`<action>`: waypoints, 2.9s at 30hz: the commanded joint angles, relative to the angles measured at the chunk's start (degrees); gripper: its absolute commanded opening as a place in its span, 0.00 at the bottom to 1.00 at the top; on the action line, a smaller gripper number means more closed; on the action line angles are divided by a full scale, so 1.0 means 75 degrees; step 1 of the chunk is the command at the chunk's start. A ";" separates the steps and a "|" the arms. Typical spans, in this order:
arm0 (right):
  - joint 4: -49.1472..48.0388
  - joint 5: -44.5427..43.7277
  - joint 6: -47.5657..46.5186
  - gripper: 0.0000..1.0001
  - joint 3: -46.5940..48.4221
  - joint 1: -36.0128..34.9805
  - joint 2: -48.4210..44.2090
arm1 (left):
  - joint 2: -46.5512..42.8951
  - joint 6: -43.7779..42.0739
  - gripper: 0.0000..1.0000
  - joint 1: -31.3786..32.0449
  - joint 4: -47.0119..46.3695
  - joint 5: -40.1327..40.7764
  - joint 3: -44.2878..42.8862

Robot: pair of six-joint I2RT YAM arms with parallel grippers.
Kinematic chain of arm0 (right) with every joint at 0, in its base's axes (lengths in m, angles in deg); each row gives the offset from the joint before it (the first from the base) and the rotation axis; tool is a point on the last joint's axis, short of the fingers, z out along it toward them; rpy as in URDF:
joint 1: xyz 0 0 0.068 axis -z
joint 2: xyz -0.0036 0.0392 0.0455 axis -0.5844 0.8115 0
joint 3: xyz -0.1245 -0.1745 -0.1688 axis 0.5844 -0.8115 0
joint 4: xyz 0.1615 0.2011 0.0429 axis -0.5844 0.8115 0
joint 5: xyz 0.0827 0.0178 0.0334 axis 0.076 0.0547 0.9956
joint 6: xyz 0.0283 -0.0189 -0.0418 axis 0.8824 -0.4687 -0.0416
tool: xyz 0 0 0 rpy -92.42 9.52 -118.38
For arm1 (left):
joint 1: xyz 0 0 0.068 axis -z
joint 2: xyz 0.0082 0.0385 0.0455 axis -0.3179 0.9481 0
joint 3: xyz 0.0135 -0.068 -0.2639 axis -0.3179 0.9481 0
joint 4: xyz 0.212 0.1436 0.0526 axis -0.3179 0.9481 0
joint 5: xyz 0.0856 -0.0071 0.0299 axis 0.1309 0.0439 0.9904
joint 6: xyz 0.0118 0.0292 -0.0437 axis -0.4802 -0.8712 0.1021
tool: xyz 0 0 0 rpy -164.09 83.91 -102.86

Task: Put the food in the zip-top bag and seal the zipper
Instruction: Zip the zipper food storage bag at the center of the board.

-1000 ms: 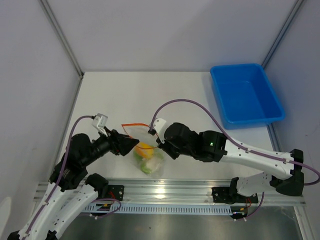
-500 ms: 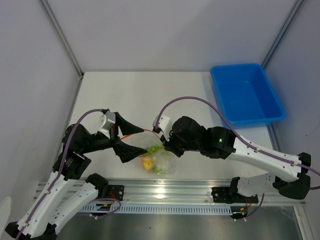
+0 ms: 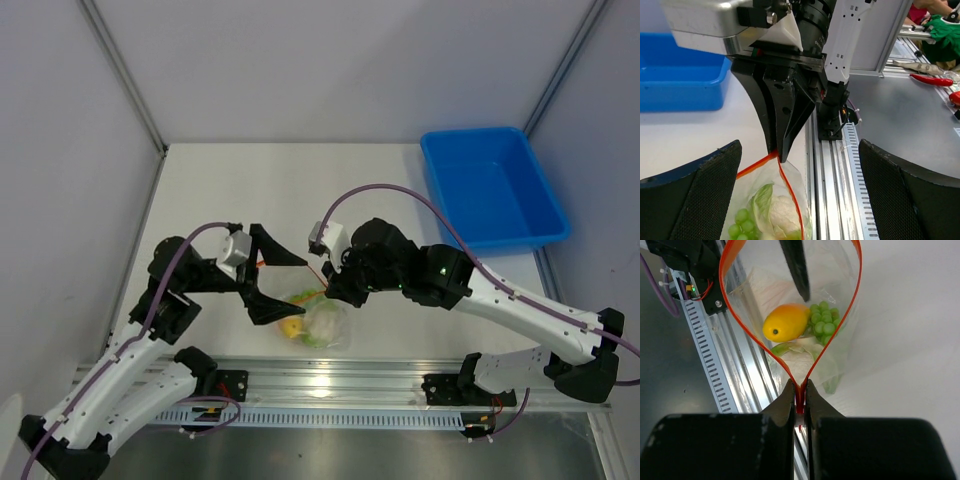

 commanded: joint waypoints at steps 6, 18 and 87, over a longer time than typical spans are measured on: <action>-0.0496 0.0402 -0.0065 0.00 -0.0064 0.0061 -0.0270 | 0.1311 -0.1242 0.99 0.0536 0.0279 -0.0396 -0.0637; -0.0437 0.0484 -0.0112 0.00 -0.0134 0.0167 -0.0469 | 0.1968 -0.1851 0.95 0.0853 0.0925 0.0364 -0.0439; -0.4139 0.2920 0.2126 0.24 -0.4353 0.2768 -0.2720 | 0.3210 -0.1769 0.01 0.0958 0.3281 0.1420 -0.1716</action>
